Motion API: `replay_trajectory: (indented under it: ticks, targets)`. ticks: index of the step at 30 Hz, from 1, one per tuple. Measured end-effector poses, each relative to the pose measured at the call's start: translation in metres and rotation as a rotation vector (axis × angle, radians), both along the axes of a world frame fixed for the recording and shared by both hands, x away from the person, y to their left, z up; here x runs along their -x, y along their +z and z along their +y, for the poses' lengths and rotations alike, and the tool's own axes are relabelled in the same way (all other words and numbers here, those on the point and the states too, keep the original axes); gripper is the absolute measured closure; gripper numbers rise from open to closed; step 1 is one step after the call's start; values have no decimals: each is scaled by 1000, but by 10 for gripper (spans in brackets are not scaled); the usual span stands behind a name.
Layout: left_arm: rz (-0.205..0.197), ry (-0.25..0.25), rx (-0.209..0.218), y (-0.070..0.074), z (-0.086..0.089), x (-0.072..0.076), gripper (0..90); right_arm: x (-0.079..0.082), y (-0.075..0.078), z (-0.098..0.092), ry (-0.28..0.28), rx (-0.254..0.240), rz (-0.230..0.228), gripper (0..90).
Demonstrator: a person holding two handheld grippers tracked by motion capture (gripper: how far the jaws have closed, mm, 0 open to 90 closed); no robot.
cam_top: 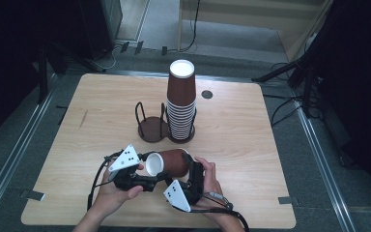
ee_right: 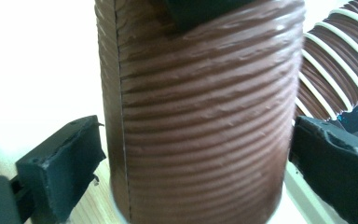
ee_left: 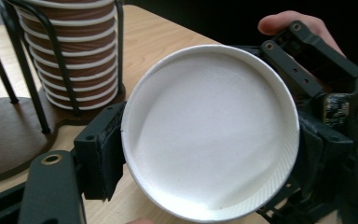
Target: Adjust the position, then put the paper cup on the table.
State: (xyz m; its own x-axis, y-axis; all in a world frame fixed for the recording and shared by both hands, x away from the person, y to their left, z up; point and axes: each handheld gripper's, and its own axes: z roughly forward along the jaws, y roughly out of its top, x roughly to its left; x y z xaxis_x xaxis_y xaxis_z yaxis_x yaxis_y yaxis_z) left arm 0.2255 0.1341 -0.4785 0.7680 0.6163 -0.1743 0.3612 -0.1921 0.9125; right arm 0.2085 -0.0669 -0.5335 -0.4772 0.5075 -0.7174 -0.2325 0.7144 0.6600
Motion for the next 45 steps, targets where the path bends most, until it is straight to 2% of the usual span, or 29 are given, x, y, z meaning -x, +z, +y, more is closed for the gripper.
replay_trajectory:
  ticks: [3, 4, 5, 8, 10, 12, 15, 21, 24, 26, 30, 35, 39, 43, 45]
  targets:
    - [-9, 13, 8, 1, 3, 0, 239, 0, 3, -1, -1, -25, 4, 11]
    - [-16, 19, 23, 1, 4, -1, 240, 0, 4, -2, -2, -31, 3, 11]
    - [-16, 19, 23, 1, 4, -1, 240, 0, 4, -2, -2, -31, 3, 11]
    - [-36, 61, 17, 2, 7, -1, 240, 0, 8, -3, -8, -68, 14, 9]
    - [-38, 66, 18, 3, 8, -1, 240, 1, 9, -3, -7, -79, 18, 6]
    - [-43, 80, 39, 3, 10, -1, 239, 2, 12, -4, 1, -109, 36, 4]
    - [-54, 83, 43, 4, 11, -1, 239, 2, 12, -3, -8, -119, 51, 0]
    - [-92, 147, 88, 6, 16, -2, 239, 3, 12, -2, -22, -147, 70, 0]
    - [-102, 160, 105, 7, 17, -1, 239, 3, 14, -2, -24, -168, 72, 0]
    - [-116, 182, 119, 7, 19, 0, 239, 2, 17, -2, -36, -207, 107, 0]
    - [-135, 213, 133, 7, 21, 0, 238, 1, 19, -4, -48, -244, 129, 0]
    - [-161, 229, 131, 6, 20, 1, 238, 0, 20, -6, -62, -270, 136, 0]
    - [-165, 222, 137, 6, 19, 1, 238, -1, 20, -7, -66, -281, 150, 0]
    - [-191, 241, 134, 4, 18, 1, 238, -2, 21, -7, -71, -307, 170, 0]
    - [-191, 251, 154, 3, 19, 0, 237, -3, 22, -8, -75, -326, 185, 0]
